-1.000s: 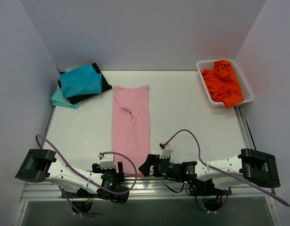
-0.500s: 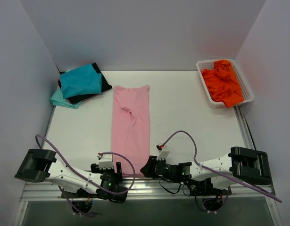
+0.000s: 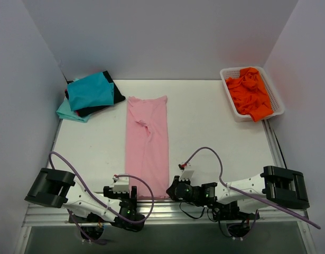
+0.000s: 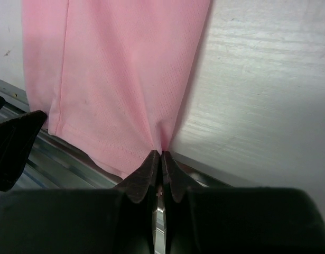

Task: Fold and stack the t-shirts
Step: Grab the bottom of the folded rectangular tshirt with both arms

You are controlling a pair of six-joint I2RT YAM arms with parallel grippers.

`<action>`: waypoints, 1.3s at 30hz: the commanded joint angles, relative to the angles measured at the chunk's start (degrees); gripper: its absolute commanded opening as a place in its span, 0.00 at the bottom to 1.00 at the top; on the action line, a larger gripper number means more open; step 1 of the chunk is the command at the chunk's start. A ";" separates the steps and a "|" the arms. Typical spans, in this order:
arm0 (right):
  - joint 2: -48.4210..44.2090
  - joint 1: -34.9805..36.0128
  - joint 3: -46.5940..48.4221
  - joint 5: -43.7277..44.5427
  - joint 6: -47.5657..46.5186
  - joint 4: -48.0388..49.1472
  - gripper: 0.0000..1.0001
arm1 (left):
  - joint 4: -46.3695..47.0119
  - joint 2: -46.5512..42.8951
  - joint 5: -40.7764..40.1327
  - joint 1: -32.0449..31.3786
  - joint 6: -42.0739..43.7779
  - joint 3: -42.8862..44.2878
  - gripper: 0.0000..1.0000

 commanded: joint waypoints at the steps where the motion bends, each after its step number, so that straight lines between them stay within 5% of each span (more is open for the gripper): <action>1: -3.94 -0.18 0.58 6.19 1.27 -7.04 0.00 | -2.27 0.37 -0.02 -0.78 -33.42 1.88 0.90; 22: -1.85 -1.41 0.67 6.29 0.04 -5.29 0.00 | 20.67 -3.41 -7.76 -0.78 -26.74 -6.91 0.81; 33: 0.00 -2.20 1.11 5.85 -0.57 -3.62 0.00 | 27.09 -2.53 -9.60 -0.87 -25.51 -9.20 0.44; 36: 0.88 -2.46 1.46 5.85 -1.01 -3.27 0.00 | 25.96 -2.96 -9.60 -0.87 -25.60 -9.02 0.22; 37: 1.23 -2.64 1.81 5.85 -1.28 -3.36 0.00 | 25.26 -3.14 -9.60 -0.87 -25.60 -8.85 0.08; 39: 1.23 -2.73 2.08 5.94 -1.19 -4.06 0.00 | 23.33 -4.02 -9.43 -0.87 -25.77 -7.71 0.02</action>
